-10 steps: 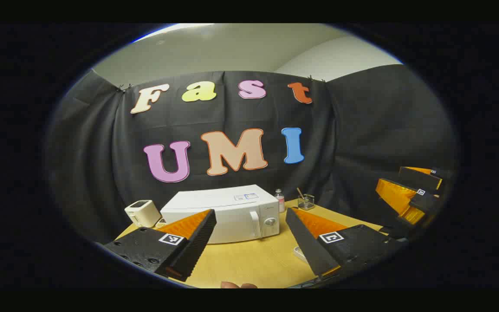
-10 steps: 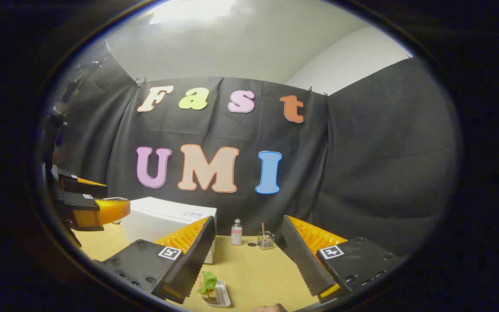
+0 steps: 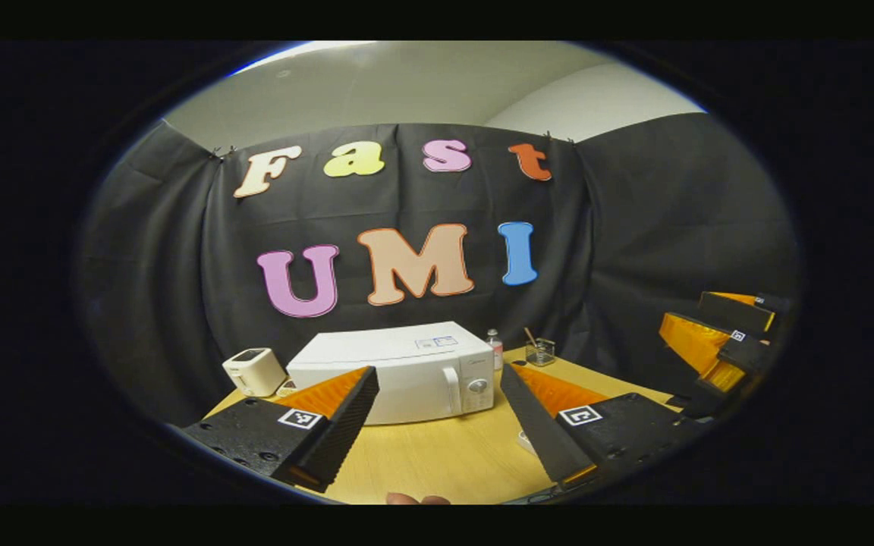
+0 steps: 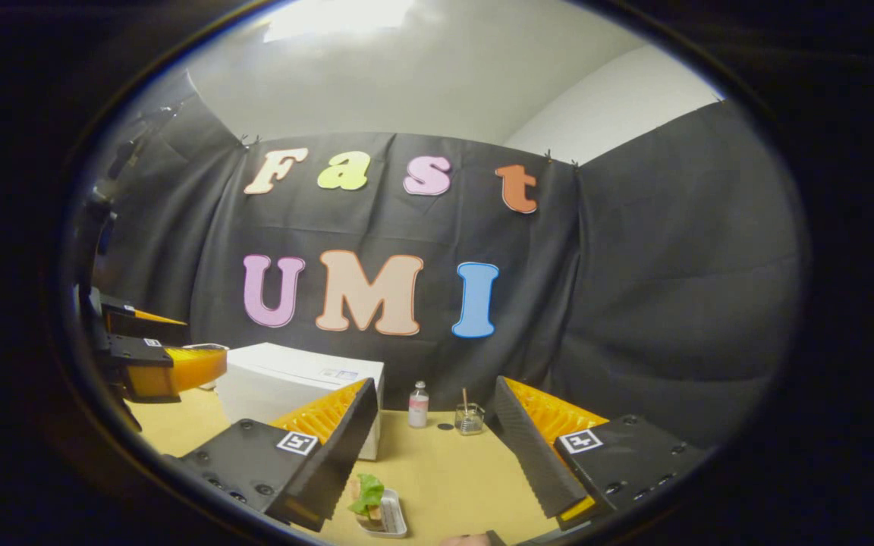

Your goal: Open the microwave oven with the left hand, put the food in, and close the microwave oven.

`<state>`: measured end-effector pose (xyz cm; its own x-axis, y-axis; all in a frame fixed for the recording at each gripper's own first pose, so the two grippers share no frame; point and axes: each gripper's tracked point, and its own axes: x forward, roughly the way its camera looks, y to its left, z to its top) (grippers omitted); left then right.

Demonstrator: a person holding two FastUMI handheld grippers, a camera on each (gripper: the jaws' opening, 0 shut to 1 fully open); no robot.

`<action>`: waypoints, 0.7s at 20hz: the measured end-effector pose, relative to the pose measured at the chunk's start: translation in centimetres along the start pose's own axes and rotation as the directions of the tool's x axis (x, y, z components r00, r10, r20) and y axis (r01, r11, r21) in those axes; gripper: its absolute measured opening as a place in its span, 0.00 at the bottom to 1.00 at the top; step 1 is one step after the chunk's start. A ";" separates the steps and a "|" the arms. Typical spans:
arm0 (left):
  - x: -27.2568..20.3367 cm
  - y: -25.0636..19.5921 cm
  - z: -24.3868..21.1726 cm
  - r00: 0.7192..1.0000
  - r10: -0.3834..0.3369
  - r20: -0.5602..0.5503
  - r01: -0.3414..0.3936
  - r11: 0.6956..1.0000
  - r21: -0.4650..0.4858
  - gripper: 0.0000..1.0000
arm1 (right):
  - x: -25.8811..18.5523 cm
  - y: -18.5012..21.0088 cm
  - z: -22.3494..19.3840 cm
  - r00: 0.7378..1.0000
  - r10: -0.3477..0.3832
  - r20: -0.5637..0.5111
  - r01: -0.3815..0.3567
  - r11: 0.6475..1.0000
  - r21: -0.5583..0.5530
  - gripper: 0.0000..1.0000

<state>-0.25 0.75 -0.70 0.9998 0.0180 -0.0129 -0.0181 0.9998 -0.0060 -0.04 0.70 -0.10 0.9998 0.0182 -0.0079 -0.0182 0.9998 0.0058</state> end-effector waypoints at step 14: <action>0.3 0.5 -1.8 0.999 0.032 -0.038 -0.033 0.999 -0.028 1.00 | 1.1 1.0 -0.7 0.999 0.047 -0.009 -0.047 0.999 0.000 0.96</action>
<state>0.00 1.25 -2.52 0.9975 0.0497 -0.0507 -0.0514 0.9981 -0.0332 1.06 1.74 -0.81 0.9977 0.0654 -0.0167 -0.0653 0.9978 0.0060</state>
